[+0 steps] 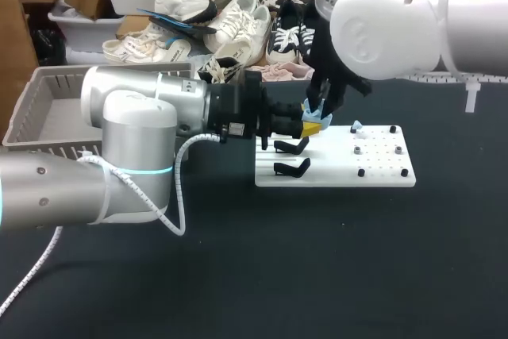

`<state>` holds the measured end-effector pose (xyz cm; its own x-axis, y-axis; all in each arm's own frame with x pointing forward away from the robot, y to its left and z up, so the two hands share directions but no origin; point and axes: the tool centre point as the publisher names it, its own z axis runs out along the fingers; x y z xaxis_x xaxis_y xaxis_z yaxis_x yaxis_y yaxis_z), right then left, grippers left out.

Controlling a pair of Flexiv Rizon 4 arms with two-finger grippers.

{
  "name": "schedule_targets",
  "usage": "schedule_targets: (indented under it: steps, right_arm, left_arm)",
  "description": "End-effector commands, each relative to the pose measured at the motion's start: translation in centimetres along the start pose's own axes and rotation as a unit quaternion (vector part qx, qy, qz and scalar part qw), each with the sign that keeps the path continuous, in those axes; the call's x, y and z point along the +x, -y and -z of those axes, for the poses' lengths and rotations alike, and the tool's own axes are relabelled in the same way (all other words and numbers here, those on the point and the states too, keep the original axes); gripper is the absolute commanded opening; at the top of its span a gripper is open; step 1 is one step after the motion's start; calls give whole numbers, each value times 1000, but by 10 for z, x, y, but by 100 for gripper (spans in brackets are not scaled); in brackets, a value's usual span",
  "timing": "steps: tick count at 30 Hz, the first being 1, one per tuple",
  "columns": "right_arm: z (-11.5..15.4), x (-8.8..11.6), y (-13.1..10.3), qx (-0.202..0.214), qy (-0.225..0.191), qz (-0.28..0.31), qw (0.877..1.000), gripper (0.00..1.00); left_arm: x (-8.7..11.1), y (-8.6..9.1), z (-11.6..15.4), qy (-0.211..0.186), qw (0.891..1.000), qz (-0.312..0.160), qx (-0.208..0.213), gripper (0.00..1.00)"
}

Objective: Pick up each earbud case from the left stands, insert the matching earbuds, close the lid, and place the case in the box.

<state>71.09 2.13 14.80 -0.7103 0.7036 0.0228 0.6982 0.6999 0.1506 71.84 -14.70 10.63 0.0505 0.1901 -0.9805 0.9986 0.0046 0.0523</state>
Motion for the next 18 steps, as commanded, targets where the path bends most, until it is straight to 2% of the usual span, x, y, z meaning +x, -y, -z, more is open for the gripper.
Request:
schedule_targets:
  steps: [1, 5, 6, 9, 18]
  right_arm:
    - [-1, 1, 3, -3, 0, -1, 1000, 45]
    - [-1, 2, 3, -3, 0, -1, 1000, 82]
    - [-1, 2, 3, -3, 0, -1, 1000, 83]
    - [0, 1, 4, -4, 0, -1, 1000, 74]
    - [5, 5, 7, -10, 3, 0, 1000, 68]
  left_arm:
    - [0, 0, 0, 1, 1000, 0, -2, 0]
    - [0, 0, 0, 1, 1000, 0, -2, 0]
    - [0, 0, 0, 1, 1000, 0, -2, 0]
    - [0, 0, 0, 1, 1000, 0, -2, 0]
    - [0, 0, 0, 1, 1000, 0, -2, 0]
